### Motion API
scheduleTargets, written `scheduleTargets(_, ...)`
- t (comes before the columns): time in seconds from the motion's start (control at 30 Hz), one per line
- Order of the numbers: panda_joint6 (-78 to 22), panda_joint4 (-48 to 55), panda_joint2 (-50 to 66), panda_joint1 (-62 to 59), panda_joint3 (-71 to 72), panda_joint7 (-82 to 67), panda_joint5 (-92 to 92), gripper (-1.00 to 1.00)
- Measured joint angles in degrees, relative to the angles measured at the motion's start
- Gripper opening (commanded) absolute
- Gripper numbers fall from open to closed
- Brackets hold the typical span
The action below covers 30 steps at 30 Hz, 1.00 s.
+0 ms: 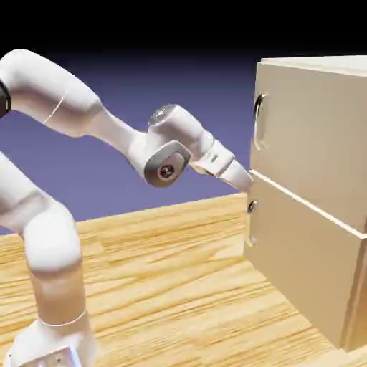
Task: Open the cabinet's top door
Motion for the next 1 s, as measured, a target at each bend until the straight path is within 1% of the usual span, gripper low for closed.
scheduleTargets(1.0,-3.1,15.0,-11.7,-28.4,31.4,31.5,74.8,0.0)
